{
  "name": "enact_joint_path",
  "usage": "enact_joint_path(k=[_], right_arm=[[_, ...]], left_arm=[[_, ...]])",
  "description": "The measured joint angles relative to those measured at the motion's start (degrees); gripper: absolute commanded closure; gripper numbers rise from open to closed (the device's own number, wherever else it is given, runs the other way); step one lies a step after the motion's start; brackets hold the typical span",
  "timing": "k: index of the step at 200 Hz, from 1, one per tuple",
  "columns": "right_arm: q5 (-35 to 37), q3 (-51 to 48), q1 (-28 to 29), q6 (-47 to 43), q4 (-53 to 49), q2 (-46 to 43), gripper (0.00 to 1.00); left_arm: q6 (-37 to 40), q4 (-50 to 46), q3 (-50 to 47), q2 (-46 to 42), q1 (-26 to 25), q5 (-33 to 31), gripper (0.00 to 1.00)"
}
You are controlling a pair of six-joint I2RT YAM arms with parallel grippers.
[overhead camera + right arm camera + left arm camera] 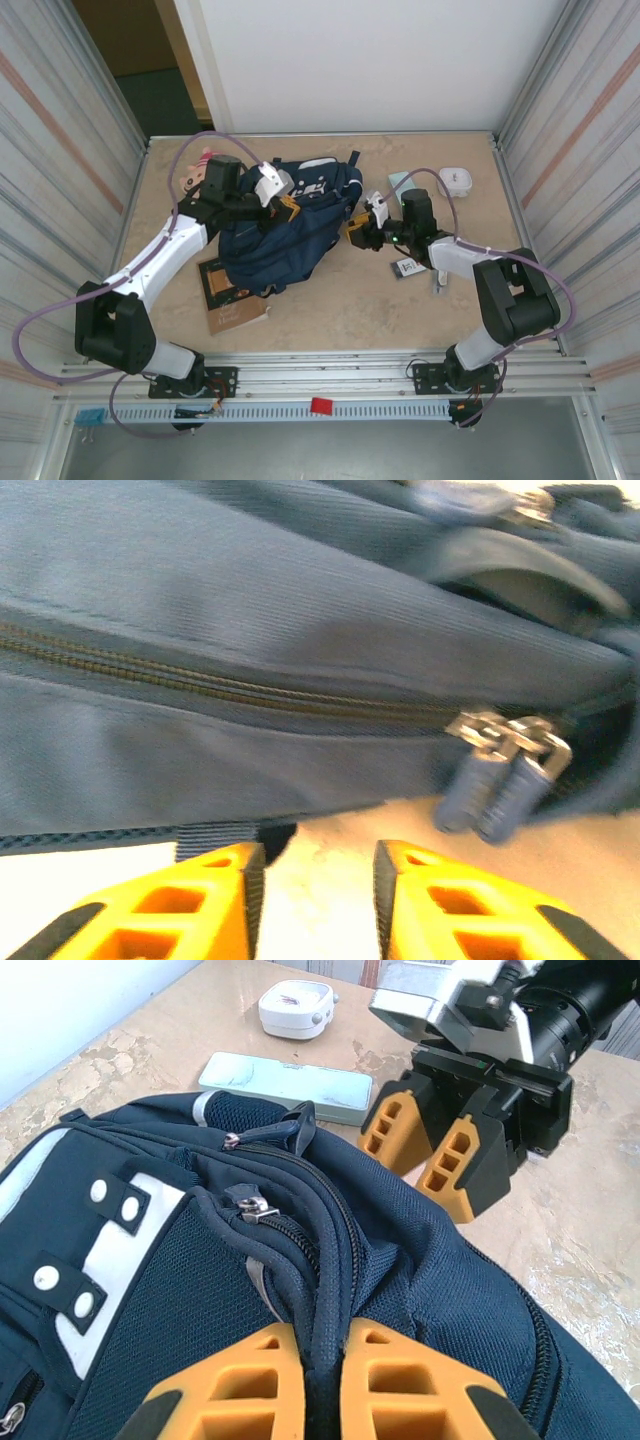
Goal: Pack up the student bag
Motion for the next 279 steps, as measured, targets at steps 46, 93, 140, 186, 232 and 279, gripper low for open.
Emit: enact_joint_path(k=[46, 93, 140, 186, 232, 279], right_arm=[[2.78, 0.87, -1.16, -0.76, 0.37, 3.08, 0.49], [3.41, 3.56, 0.24, -0.76, 0.59, 4.59, 0.49], [3.50, 6.21, 0.48, -0.76, 0.59, 6.69, 0.61], [2.40, 7.82, -0.22, -0.98, 0.55, 7.89, 0.94], [0.26, 7.67, -0.55, -1.09, -1.33, 7.02, 1.00], [0.28, 7.41, 0.44, -1.14, -7.32, 2.40, 0.99]], left_arm=[[0.02, 0.02, -0.57, -0.22, 0.00, 1.33, 1.00], [0.02, 0.39, -0.66, -0.31, 0.04, 2.27, 1.00], [0.09, 0.39, -0.66, -0.33, 0.07, 3.91, 1.00], [0.22, 0.37, -0.66, -0.33, 0.37, 4.44, 1.00], [-0.11, 0.87, -1.40, -1.36, -0.50, 0.94, 1.00], [-2.14, 2.67, -1.40, -1.88, -4.13, -9.01, 1.00]])
